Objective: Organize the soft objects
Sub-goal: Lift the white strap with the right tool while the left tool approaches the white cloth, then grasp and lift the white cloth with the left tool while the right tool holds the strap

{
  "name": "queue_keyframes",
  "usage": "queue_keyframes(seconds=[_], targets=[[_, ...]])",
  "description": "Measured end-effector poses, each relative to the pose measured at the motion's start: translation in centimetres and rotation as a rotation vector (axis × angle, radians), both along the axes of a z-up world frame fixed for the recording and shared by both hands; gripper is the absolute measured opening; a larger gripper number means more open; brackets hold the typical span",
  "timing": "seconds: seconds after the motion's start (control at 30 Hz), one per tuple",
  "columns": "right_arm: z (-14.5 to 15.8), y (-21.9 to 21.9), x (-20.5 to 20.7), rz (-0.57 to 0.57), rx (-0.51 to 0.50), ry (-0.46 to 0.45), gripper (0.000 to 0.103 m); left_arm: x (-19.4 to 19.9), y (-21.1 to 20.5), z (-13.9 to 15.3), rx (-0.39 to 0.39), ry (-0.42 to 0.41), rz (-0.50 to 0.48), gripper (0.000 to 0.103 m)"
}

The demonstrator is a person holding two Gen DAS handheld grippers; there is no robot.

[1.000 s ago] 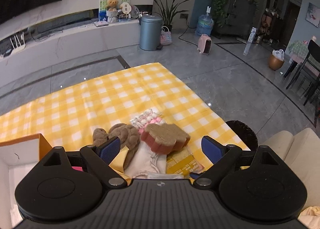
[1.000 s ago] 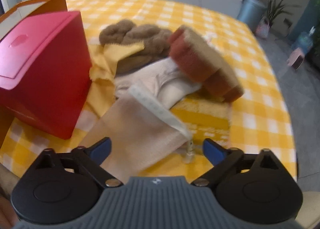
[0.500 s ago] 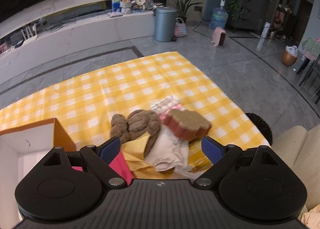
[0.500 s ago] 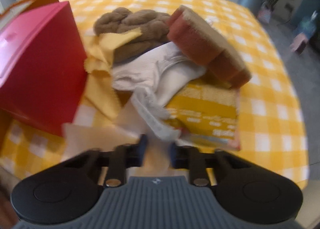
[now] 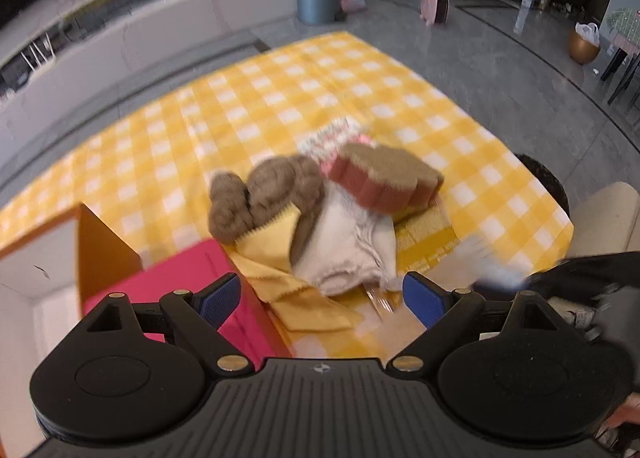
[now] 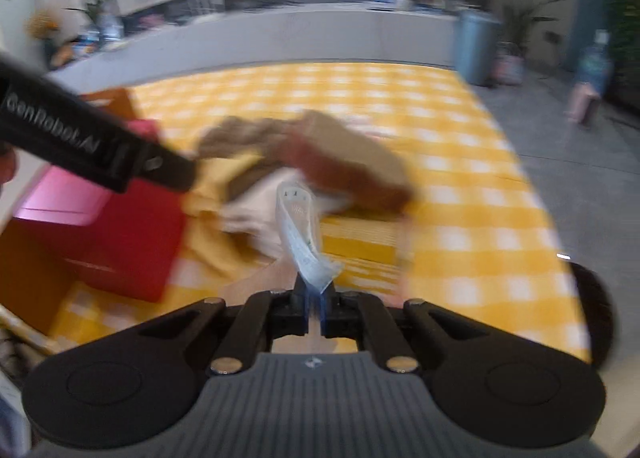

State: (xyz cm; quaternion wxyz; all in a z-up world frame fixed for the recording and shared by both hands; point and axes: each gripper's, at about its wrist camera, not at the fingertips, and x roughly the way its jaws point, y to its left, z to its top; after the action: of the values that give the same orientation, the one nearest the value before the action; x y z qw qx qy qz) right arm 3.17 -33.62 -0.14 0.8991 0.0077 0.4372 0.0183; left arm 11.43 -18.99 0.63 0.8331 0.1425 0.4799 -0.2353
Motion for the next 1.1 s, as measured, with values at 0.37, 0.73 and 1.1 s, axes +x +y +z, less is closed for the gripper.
queue_keyframes(seconds=[0.37,0.73,1.1], targets=[[-0.6,-3.6,-0.3,-0.224,-0.067,-0.022,0.002,0.3,-4.0,-4.4,0.060,-0.037,-0.090,0.103],[-0.7,-4.6,-0.3,-0.278,-0.085,-0.049,0.002,2.9,-6.3,-7.9,0.140,-0.041,-0.051,0.101],[-0.8,-4.5,-0.1,-0.254,-0.082,-0.057,0.003,3.5,-3.0,-7.6,0.000,0.132,0.038,0.017]])
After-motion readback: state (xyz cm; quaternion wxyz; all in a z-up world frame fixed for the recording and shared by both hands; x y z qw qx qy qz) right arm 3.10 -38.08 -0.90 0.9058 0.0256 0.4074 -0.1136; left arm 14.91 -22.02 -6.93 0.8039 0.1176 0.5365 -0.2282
